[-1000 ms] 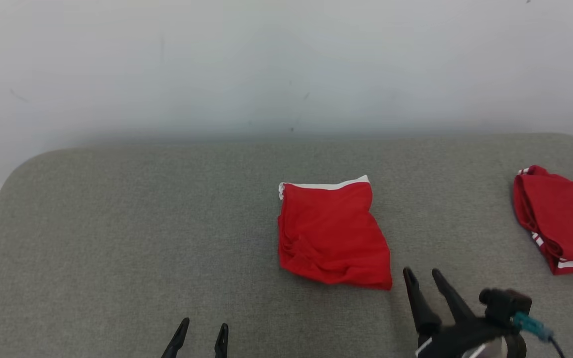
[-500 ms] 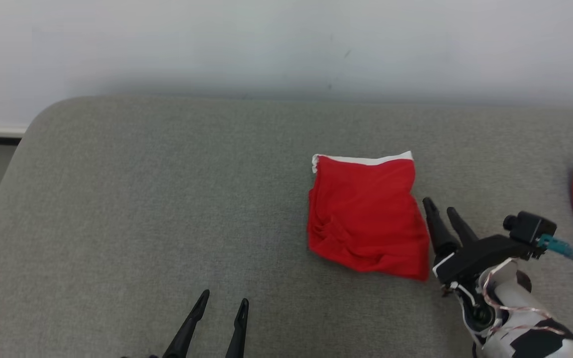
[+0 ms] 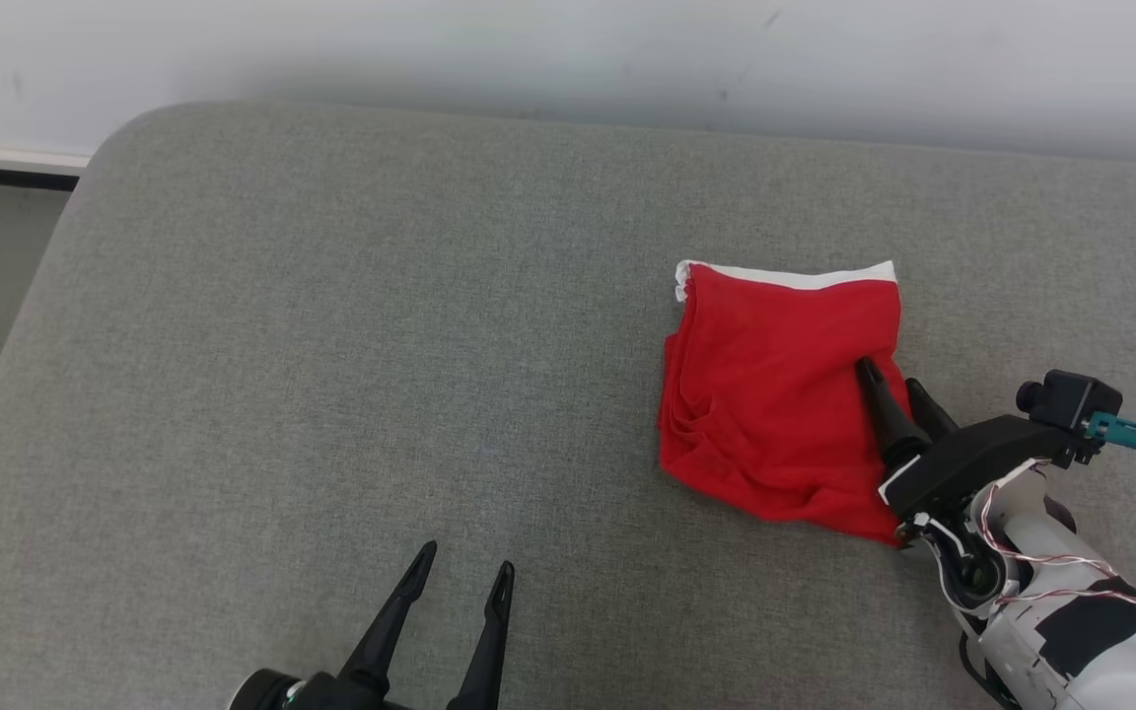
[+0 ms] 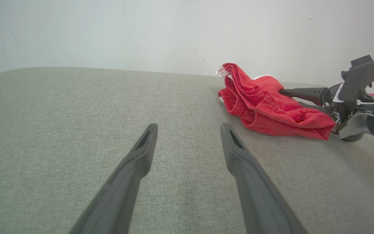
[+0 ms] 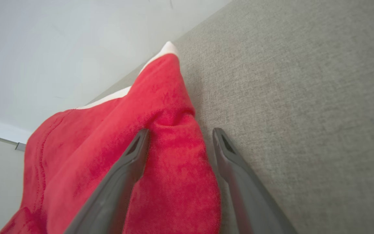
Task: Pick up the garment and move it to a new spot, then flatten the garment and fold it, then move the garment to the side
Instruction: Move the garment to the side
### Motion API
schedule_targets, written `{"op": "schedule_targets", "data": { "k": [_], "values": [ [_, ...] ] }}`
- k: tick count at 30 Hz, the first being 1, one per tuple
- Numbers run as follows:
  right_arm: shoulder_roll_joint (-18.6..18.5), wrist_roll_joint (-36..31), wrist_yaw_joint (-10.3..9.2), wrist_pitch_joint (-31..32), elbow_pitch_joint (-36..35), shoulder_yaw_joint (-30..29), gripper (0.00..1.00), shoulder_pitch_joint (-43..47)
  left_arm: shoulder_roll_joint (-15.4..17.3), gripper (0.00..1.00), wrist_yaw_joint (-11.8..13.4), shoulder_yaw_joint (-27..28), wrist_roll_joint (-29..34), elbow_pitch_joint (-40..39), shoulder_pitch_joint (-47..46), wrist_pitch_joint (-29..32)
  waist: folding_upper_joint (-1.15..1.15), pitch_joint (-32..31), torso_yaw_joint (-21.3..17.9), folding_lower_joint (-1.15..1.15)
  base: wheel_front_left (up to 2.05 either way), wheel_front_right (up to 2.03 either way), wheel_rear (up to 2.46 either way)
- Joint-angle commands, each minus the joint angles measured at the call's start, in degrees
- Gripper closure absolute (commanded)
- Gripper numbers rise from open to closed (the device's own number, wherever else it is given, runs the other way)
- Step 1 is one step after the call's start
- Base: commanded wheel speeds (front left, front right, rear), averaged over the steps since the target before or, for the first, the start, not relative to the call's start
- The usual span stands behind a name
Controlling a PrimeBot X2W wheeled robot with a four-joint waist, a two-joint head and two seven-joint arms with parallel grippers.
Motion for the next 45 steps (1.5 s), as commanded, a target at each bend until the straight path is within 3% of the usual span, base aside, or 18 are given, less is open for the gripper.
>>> {"op": "schedule_targets", "data": {
  "k": [1, 4, 5, 6, 7, 8, 9, 19, 28, 45],
  "values": [
    [0.1, 0.7, 0.03, 0.0, 0.8, 0.7, 0.0, 0.1, 0.1, 0.0, 0.2, -0.1, -0.2, 0.3, -0.8, -0.2, -0.01, 0.6, 0.4, 0.0, 0.0, 0.0, 0.0],
    [0.3, 2.0, 0.04, -0.1, 2.1, 1.9, 0.0, -0.6, 0.1, 0.0, 0.4, -0.4, -0.3, 0.3, -1.1, -0.2, -0.01, 1.0, 0.4, 0.0, 0.0, 0.0, 0.0],
    [0.3, 2.3, 0.04, 0.0, 2.6, 2.2, 0.08, -0.8, 0.1, 0.0, 0.4, -0.5, -0.3, 0.3, -1.3, -0.2, -0.01, 1.1, 0.4, 0.0, 0.0, 0.0, 0.0],
    [0.3, 2.6, 0.04, 0.0, 2.9, 2.6, 0.5, -0.9, 0.1, 0.0, 0.5, -0.5, -0.3, 0.3, -1.6, -0.2, -0.01, 1.2, 0.5, 0.0, 0.0, 0.0, 0.0],
    [0.3, 2.8, 0.03, -0.1, 3.2, 3.1, 0.76, -1.0, 0.1, 0.0, 0.4, -0.6, -0.3, 0.3, -1.7, -0.2, -0.01, 1.3, 0.4, 0.0, 0.0, 0.0, 0.0],
    [0.4, 3.1, 0.03, -0.1, 3.3, 3.5, 0.97, -1.1, 0.1, 0.0, 0.4, -0.6, -0.4, 0.3, -1.8, -0.2, -0.01, 1.3, 0.4, 0.0, 0.0, 0.0, 0.0],
    [0.3, 3.4, 0.03, -0.1, 3.4, 3.9, 1.0, -1.2, 0.1, 0.0, 0.4, -0.7, -0.4, 0.4, -1.8, -0.2, -0.01, 1.3, 0.4, 0.0, 0.0, 0.0, 0.0],
    [-0.9, 3.6, 0.03, -3.4, 1.4, 7.8, 1.0, -2.1, 0.1, 0.0, 0.9, -0.2, -0.4, 0.6, -1.2, -0.2, -0.01, 0.0, -1.3, 0.0, 0.0, 0.0, 0.0],
    [-1.9, 0.6, 0.03, -5.1, -0.6, 9.7, 1.0, -3.9, 0.0, 0.0, 0.2, 1.1, 0.9, 0.2, -0.6, -0.2, -0.01, -0.8, -5.2, 0.0, 0.0, 0.0, 0.0],
    [-0.8, -8.7, 0.03, -5.1, -4.1, 0.7, 1.0, 1.3, 0.1, 0.0, -1.7, 3.3, 3.2, 0.0, -0.3, -0.2, -0.01, -1.0, -18.2, 0.0, 0.0, 0.0, 0.0]
  ]
}}
